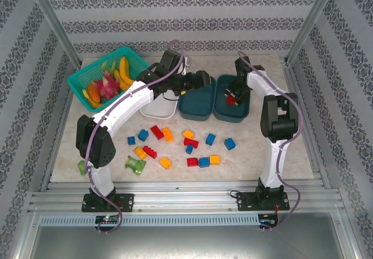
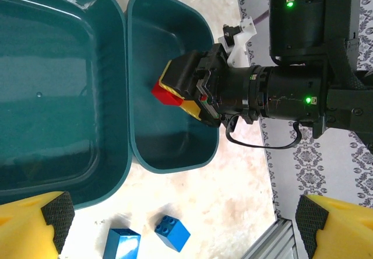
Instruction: Sort the legos into containers by color
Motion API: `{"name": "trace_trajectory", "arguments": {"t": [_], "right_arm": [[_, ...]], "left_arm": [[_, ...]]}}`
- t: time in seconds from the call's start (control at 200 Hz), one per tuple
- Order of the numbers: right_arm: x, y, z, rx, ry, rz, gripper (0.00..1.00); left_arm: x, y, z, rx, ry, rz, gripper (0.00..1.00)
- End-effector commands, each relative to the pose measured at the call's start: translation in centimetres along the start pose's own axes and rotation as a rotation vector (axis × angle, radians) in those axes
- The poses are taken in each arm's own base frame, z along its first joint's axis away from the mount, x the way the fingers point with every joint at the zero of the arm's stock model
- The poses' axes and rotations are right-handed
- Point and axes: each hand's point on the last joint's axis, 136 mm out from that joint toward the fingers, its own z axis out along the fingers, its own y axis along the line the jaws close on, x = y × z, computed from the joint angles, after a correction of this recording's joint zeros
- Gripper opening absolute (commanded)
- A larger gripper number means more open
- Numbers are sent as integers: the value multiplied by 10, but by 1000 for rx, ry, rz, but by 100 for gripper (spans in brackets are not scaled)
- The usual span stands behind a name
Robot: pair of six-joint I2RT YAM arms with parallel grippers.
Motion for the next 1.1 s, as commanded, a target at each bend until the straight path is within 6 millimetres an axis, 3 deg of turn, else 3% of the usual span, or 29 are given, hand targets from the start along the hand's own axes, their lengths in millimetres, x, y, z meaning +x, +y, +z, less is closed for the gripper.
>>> {"name": "trace_trajectory", "arguments": {"t": [0.0, 0.135, 0.3, 0.38, 0.47, 0.53, 0.634, 0.729, 0.799, 0.899, 1.094], "right_arm": [[-2, 4, -15, 3, -4, -7, 57], [-8, 26, -64, -89, -82, -38, 61], [7, 59, -169, -289, -275, -159, 60], [36, 71, -219, -394, -409, -303, 60], [88, 82, -247, -557, -484, -486, 62], [128, 79, -242, -621, -462, -585, 69], [197, 62, -203, -662, -316, -737, 75], [257, 49, -179, -731, -250, -881, 76], [288, 40, -165, -765, -244, -966, 77], [311, 31, -144, -754, -200, -1015, 77], [322, 27, -120, -724, -138, -1062, 77]], "left_arm": [[-9, -4, -8, 7, -7, 16, 100], [-12, -4, -27, -33, -39, 28, 100], [-11, 18, -83, -188, -120, -2, 100], [1, 39, -113, -268, -139, -41, 100], [27, 79, -141, -371, -123, -135, 99], [51, 111, -158, -453, -108, -210, 98], [93, 162, -182, -565, -91, -335, 96], [125, 196, -189, -619, -57, -410, 95], [143, 218, -189, -666, -30, -434, 93], [163, 244, -186, -728, 17, -478, 89], [181, 264, -170, -747, 65, -513, 83]]}}
